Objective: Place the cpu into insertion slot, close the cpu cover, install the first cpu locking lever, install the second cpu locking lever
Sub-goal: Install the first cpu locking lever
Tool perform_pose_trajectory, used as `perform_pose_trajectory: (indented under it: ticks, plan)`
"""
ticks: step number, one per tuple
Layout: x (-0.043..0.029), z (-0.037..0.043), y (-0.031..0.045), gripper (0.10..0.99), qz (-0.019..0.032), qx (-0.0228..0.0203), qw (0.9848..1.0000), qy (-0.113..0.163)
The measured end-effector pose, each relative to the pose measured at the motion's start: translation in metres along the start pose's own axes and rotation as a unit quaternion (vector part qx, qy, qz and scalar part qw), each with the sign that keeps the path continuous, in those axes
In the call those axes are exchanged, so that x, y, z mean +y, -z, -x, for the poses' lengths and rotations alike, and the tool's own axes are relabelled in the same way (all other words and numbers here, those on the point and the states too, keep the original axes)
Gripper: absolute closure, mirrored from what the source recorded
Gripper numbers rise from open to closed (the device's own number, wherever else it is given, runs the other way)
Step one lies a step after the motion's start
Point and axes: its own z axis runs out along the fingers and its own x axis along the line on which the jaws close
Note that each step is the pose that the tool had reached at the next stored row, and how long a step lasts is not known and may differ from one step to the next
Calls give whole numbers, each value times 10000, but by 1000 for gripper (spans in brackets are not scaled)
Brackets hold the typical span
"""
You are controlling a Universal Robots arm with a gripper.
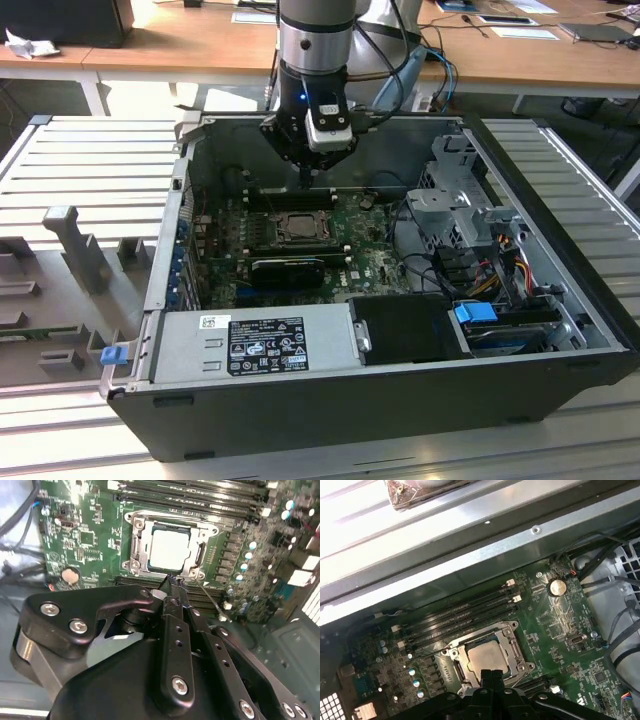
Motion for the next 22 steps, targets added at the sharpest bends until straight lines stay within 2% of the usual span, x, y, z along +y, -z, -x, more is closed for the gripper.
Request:
perform_pose_trajectory:
  ticks: [3,5,9,12,14,15,17,18,20,22]
  plan:
    - [-1,0,-19,980,-7,21,9991,430]
    - [-2,0,-36,980,-10,31,9978,661]
    - [-21,-51,-57,980,-11,36,9968,797]
    - [-23,-51,-83,980,-17,50,9942,1075]
    - [-24,-50,-105,980,-20,60,9915,1300]
    - [-24,-50,-112,980,-22,68,9894,1448]
    - [-24,-50,-118,980,-25,76,9867,1625]
    - [-25,-50,-122,980,-27,80,9845,1754]
    - [-26,-50,-126,980,-29,82,9820,1888]
    - [-30,-58,-131,980,-26,73,9812,1929]
